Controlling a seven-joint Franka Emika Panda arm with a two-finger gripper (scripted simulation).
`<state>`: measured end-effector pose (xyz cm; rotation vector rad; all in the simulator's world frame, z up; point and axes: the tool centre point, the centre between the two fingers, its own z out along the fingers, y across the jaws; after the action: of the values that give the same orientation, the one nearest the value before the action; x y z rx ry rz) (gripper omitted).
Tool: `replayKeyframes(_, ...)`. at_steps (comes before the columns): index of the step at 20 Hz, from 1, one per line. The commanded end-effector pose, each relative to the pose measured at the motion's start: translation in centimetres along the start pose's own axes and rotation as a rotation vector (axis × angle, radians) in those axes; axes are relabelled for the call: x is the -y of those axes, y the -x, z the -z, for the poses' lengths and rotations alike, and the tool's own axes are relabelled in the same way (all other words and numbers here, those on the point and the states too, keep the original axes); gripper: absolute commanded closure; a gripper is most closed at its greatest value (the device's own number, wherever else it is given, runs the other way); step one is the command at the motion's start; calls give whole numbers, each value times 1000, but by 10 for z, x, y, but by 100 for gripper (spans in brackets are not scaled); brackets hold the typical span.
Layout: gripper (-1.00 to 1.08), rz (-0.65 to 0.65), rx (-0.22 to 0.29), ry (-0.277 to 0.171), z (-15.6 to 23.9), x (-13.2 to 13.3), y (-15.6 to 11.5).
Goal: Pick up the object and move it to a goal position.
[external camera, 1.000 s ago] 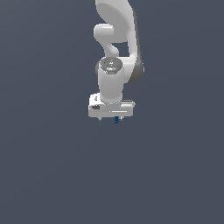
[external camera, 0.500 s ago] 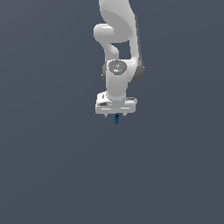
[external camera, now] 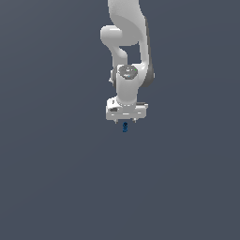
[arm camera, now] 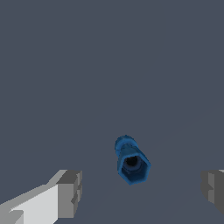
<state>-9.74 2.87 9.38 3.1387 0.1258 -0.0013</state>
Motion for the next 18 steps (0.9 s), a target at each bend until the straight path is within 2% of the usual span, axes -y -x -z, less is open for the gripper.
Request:
replayKeyframes(1,-92,1,-1,0,-1,1,2)
replayKeyframes(7,-92,1,0,0,-8,0,1)
replayKeyframes(18,-92,1,-1,0,-49,1,3)
